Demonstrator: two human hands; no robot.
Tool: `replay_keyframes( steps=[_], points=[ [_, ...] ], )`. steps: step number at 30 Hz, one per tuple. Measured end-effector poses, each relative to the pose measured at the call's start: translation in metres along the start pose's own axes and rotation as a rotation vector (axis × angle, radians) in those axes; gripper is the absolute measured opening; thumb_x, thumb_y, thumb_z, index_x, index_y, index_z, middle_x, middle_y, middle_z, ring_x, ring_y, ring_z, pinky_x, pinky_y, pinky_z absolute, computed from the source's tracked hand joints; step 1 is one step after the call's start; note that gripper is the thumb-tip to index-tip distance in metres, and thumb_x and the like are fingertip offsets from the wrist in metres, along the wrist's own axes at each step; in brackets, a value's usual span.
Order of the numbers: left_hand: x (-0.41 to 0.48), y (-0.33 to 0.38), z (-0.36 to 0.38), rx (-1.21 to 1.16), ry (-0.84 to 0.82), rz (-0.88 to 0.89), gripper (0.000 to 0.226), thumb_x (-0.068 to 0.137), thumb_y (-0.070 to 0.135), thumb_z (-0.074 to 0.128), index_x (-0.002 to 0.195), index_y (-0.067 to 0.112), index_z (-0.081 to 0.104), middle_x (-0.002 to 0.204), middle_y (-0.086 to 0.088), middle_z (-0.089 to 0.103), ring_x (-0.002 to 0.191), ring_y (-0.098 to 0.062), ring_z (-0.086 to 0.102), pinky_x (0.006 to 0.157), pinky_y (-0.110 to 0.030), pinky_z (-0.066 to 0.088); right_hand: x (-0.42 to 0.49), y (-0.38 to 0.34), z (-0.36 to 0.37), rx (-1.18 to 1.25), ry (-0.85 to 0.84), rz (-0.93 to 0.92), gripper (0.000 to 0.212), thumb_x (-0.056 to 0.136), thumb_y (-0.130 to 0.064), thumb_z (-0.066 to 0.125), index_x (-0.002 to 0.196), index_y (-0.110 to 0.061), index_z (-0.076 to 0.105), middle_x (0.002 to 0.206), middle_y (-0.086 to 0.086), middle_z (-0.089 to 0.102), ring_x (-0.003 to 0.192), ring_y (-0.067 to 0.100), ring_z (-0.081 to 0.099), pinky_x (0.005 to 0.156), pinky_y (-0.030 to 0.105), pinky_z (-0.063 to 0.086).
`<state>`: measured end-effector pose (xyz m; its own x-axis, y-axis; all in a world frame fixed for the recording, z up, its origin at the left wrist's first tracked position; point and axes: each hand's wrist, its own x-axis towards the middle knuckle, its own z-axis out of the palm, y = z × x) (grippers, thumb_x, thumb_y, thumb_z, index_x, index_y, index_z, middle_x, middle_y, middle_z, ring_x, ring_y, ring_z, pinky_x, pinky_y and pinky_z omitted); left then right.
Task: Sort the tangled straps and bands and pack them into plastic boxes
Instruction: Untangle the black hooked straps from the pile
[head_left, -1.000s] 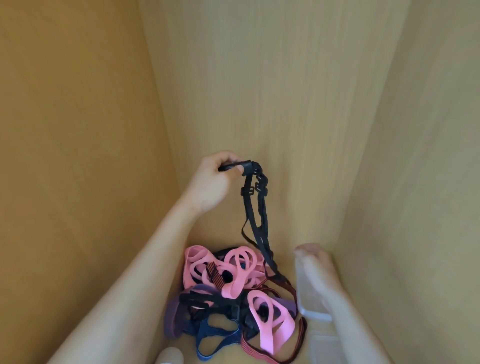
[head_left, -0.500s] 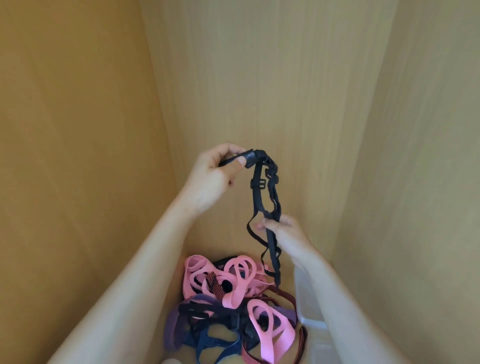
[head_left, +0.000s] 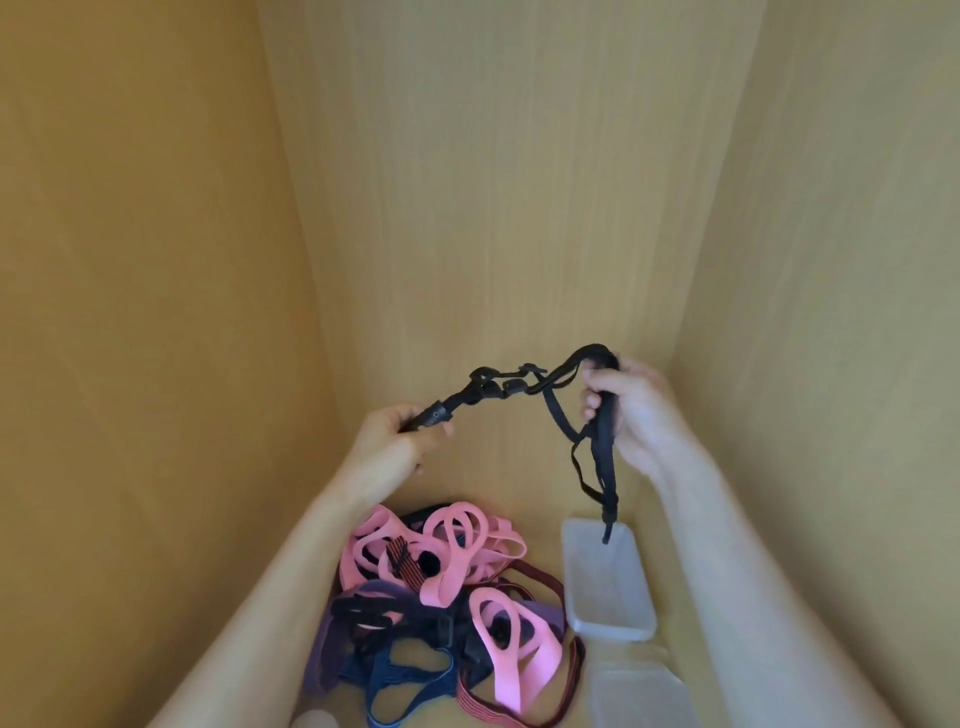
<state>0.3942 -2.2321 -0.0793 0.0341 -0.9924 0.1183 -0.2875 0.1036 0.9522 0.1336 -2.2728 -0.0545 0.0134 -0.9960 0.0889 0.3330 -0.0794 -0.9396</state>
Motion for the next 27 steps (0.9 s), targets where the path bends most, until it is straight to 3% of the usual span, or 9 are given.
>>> replay_keyframes(
  steps=[3, 6, 9, 12, 15, 17, 20, 24, 27],
  points=[
    [0.002, 0.017, 0.001, -0.067, 0.002, 0.099, 0.028, 0.094, 0.020, 0.069, 0.095, -0.007, 0.061, 0.059, 0.000, 0.050, 0.053, -0.013, 0.048, 0.062, -0.020, 0.044, -0.005, 0.016, -0.007, -0.339, 0.037, 0.045, 0.020, 0.084, -0.007, 0.077, 0.099, -0.014, 0.064, 0.078, -0.005, 0.056, 0.058, 0.007, 0.046, 0.061, 0.028, 0.043],
    [0.003, 0.043, 0.006, -0.122, -0.055, 0.193, 0.030, 0.095, 0.021, 0.067, 0.097, -0.007, 0.059, 0.060, 0.002, 0.051, 0.054, -0.011, 0.049, 0.058, -0.013, 0.046, -0.011, 0.035, -0.008, -0.768, -0.036, 0.083, 0.060, 0.066, -0.035, 0.093, 0.114, -0.037, 0.056, 0.091, -0.025, 0.055, 0.079, -0.006, 0.051, 0.082, 0.024, 0.041],
    [0.003, 0.063, 0.021, -0.173, -0.204, 0.232, 0.017, 0.095, 0.026, 0.067, 0.092, 0.010, 0.065, 0.061, 0.005, 0.054, 0.057, -0.012, 0.051, 0.063, -0.017, 0.048, -0.016, 0.054, 0.006, -0.843, -0.136, 0.133, 0.067, 0.060, -0.052, 0.093, 0.112, -0.046, 0.051, 0.092, -0.036, 0.053, 0.083, -0.016, 0.050, 0.070, 0.013, 0.039],
    [0.005, 0.072, 0.037, -0.268, -0.300, 0.231, 0.013, 0.096, 0.027, 0.066, 0.093, 0.014, 0.065, 0.066, 0.006, 0.056, 0.058, -0.013, 0.050, 0.066, -0.024, 0.047, -0.021, 0.070, 0.021, -0.789, -0.250, 0.231, 0.068, 0.053, -0.065, 0.089, 0.111, -0.041, 0.064, 0.089, -0.021, 0.073, 0.085, -0.001, 0.069, 0.083, 0.027, 0.056],
    [0.008, 0.074, 0.043, -0.314, -0.304, 0.208, 0.012, 0.096, 0.028, 0.067, 0.093, 0.016, 0.066, 0.070, 0.004, 0.057, 0.058, -0.012, 0.049, 0.066, -0.024, 0.047, -0.026, 0.083, 0.031, -0.679, -0.353, 0.189, 0.047, 0.058, -0.058, 0.086, 0.100, -0.038, 0.075, 0.093, -0.014, 0.076, 0.091, 0.002, 0.071, 0.093, 0.029, 0.053],
    [0.011, 0.073, 0.039, -0.361, -0.289, 0.200, 0.013, 0.094, 0.031, 0.067, 0.090, 0.019, 0.066, 0.067, 0.006, 0.055, 0.058, -0.012, 0.048, 0.066, -0.024, 0.046, -0.029, 0.092, 0.033, -0.550, -0.333, 0.188, 0.028, 0.072, -0.040, 0.084, 0.094, -0.024, 0.076, 0.087, -0.007, 0.077, 0.086, 0.009, 0.072, 0.084, 0.027, 0.053],
    [0.016, 0.069, 0.021, -0.503, -0.184, 0.185, 0.013, 0.093, 0.030, 0.068, 0.095, 0.018, 0.065, 0.064, 0.013, 0.054, 0.058, -0.008, 0.046, 0.060, -0.021, 0.044, -0.031, 0.093, 0.029, -0.245, -0.297, 0.286, 0.026, 0.091, -0.017, 0.072, 0.110, -0.002, 0.061, 0.086, 0.009, 0.076, 0.083, 0.024, 0.074, 0.078, 0.033, 0.058],
    [0.023, 0.048, -0.015, -0.602, 0.067, 0.107, 0.016, 0.094, 0.028, 0.067, 0.100, 0.013, 0.065, 0.058, 0.017, 0.050, 0.055, -0.005, 0.043, 0.056, -0.021, 0.040, -0.028, 0.071, 0.008, -0.064, -0.171, 0.236, 0.031, 0.080, -0.025, 0.076, 0.100, -0.007, 0.061, 0.062, -0.002, 0.053, 0.054, 0.015, 0.051, 0.061, 0.026, 0.049],
    [0.024, 0.021, -0.022, -0.532, 0.149, 0.031, 0.011, 0.094, 0.027, 0.068, 0.092, 0.016, 0.068, 0.065, 0.014, 0.054, 0.054, -0.006, 0.043, 0.057, -0.022, 0.038, -0.022, 0.041, -0.001, 0.151, -0.149, 0.156, 0.021, 0.081, -0.022, 0.076, 0.089, -0.013, 0.059, 0.062, -0.005, 0.038, 0.053, 0.011, 0.035, 0.052, 0.020, 0.035]
  ],
)
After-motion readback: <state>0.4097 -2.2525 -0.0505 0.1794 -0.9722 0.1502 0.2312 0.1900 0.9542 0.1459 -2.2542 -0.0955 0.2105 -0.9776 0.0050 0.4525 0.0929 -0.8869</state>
